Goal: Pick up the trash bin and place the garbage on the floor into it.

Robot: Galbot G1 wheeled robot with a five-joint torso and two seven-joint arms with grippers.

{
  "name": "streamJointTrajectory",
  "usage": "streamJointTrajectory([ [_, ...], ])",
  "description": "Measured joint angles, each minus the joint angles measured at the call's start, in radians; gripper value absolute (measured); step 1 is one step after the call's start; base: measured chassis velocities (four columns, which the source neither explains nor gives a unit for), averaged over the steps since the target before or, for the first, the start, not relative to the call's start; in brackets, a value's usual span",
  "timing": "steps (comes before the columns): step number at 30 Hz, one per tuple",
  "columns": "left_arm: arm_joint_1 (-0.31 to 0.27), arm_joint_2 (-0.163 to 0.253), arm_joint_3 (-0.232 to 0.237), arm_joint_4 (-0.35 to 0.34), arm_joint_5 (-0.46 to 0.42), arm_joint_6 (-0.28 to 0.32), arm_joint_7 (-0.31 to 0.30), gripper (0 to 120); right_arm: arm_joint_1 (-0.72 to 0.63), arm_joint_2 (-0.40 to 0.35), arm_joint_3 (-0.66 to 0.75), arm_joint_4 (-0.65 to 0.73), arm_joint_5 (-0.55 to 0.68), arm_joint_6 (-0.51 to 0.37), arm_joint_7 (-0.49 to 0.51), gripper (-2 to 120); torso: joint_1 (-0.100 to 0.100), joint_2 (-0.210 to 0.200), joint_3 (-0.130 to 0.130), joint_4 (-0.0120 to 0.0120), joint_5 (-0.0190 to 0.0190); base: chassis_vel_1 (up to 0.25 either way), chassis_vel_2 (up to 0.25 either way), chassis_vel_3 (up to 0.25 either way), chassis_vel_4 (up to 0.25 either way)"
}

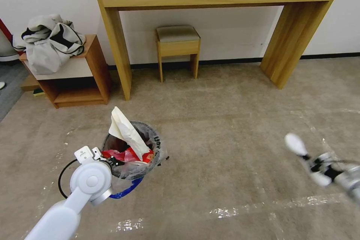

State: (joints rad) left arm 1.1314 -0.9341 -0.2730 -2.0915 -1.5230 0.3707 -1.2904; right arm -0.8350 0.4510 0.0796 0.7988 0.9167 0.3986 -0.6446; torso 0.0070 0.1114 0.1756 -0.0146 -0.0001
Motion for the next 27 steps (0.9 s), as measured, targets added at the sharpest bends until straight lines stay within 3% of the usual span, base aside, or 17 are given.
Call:
streamJointTrajectory([
  [6, -0.002, -0.004, 0.003, 0.0, -0.002, 0.0, 0.001, 0, 0.004, -0.039, 0.102, 0.07, 0.065, 0.042, -0.055, 0, 0.0, 0.0, 0.0, 0.0001, 0.0002, 0.0, 0.0, 0.0, 0.0],
  [8, -0.003, -0.002, 0.004, 0.0, -0.01, 0.0, 0.001, 0, 0.013, -0.047, 0.21, 0.18, 0.135, 0.039, -0.072, 0, 0.0, 0.0, 0.0, 0.0004, 0.0002, 0.0, 0.0, 0.0, 0.0],
  [12, -0.003, 0.0, 0.0, 0.0, -0.018, -0.003, 0.001, 0, 0.029, -0.035, 0.285, 0.294, 0.188, 0.015, -0.063, 0, 0.0, 0.0, 0.0, 0.0002, 0.0001, 0.0, 0.0, 0.0, 0.0],
  [14, 0.006, 0.004, -0.005, -0.001, -0.02, -0.004, 0.001, 0, 0.054, -0.012, 0.333, 0.438, 0.256, -0.02, -0.032, 0, 0.0, 0.0, 0.0, 0.0003, 0.0, 0.0, 0.0, 0.0, 0.0],
  [21, 0.022, 0.002, -0.009, -0.001, -0.021, -0.004, 0.002, 0, 0.151, 0.051, 0.283, 0.663, 0.345, -0.074, 0.012, 0, 0.0, 0.0, 0.0, 0.0008, -0.0006, 0.0, 0.0, 0.0, 0.0],
  [27, 0.014, -0.006, -0.002, 0.001, -0.029, -0.007, 0.003, 0, 0.201, 0.143, 0.128, 0.756, 0.285, -0.081, 0.015, 0, 0.0, 0.0, 0.0, 0.0005, -0.0001, 0.0, 0.0, 0.0, 0.0],
])
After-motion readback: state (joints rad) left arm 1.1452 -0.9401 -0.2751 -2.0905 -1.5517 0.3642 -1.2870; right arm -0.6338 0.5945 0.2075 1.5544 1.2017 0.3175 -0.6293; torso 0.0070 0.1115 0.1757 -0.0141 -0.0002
